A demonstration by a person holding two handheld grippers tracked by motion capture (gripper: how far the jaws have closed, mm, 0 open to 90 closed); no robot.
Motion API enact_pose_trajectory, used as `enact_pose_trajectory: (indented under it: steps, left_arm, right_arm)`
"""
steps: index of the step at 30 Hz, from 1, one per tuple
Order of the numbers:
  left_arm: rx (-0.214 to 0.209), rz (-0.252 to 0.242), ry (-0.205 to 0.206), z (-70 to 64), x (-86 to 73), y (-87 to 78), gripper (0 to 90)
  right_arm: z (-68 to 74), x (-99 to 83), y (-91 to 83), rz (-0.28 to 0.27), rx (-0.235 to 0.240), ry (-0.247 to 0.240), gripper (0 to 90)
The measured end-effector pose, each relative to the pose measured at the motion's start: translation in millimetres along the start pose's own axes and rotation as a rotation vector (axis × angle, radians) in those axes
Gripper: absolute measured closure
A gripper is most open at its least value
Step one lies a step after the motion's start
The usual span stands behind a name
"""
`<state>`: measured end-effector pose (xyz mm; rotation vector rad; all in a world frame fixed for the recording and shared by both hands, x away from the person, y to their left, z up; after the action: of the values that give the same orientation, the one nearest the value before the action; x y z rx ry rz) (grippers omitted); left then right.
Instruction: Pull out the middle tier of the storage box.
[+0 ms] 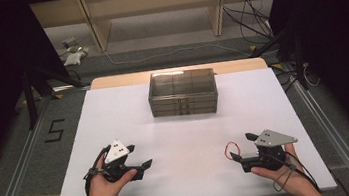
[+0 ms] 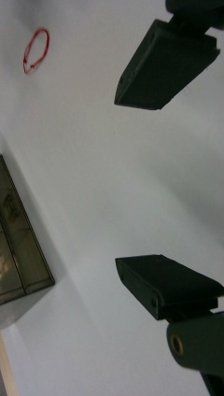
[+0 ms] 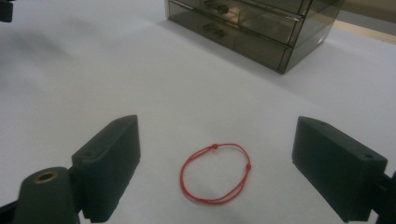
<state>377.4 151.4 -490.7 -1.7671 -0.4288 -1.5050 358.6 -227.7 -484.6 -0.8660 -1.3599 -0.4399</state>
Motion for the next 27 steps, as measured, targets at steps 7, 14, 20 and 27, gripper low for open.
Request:
enact_pose_trajectory:
  steps: [7, 14, 20, 27]
  left_arm:
    - [-0.002, -0.007, 0.016, -2.5, 0.3, 0.1, 17.5]
    - [-0.005, -0.002, 0.038, -2.0, -0.4, -1.3, 17.1]
    - [-0.005, -0.001, 0.038, -2.7, -0.8, -1.0, 17.1]
    - [-0.01, 0.004, 0.042, -3.1, -1.3, 0.1, 17.1]
  right_arm:
    - [2.8, 0.5, 0.9, 0.001, 0.011, -0.007, 16.9]
    - [13.5, 2.1, 6.5, 0.029, 0.06, -0.037, 22.8]
    - [23.3, 10.8, 19.5, 0.022, 0.073, -0.085, 26.6]
    - [28.1, 23.4, 44.1, 0.013, 0.072, -0.135, 28.0]
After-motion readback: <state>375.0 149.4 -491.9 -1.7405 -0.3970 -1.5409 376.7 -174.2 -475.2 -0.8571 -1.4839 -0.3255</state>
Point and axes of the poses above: each handheld gripper's, and its own axes: y roughly forward along the jaws, x roughly out of its top, z roughly to its left, the point moved 5 cm from there along y, roughly forward along the jaws, and after that the axes turned 14 degrees about -z, right-handed, at the moved point
